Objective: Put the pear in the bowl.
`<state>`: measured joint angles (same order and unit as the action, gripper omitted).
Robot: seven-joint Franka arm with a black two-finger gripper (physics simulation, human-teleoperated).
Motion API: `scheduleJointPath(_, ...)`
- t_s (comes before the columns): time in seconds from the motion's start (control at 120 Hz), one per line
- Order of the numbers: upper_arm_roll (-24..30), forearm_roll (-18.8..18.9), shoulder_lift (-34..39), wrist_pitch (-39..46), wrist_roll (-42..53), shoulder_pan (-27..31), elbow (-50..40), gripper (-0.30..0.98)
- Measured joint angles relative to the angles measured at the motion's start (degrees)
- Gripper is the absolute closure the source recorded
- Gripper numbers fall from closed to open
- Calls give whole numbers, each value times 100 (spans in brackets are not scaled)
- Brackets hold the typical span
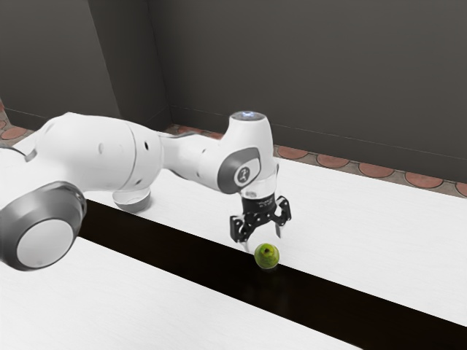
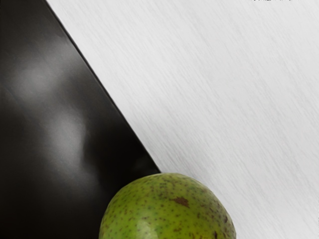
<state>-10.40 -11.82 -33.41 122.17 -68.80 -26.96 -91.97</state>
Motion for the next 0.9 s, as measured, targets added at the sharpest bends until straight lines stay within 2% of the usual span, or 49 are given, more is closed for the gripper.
scheduleJointPath(0.717, 3, -66, -277, 323, -1182, -113, -80, 2)
scheduleJointPath(0.9, 3, -114, -301, 373, -1326, -107, -86, 9)
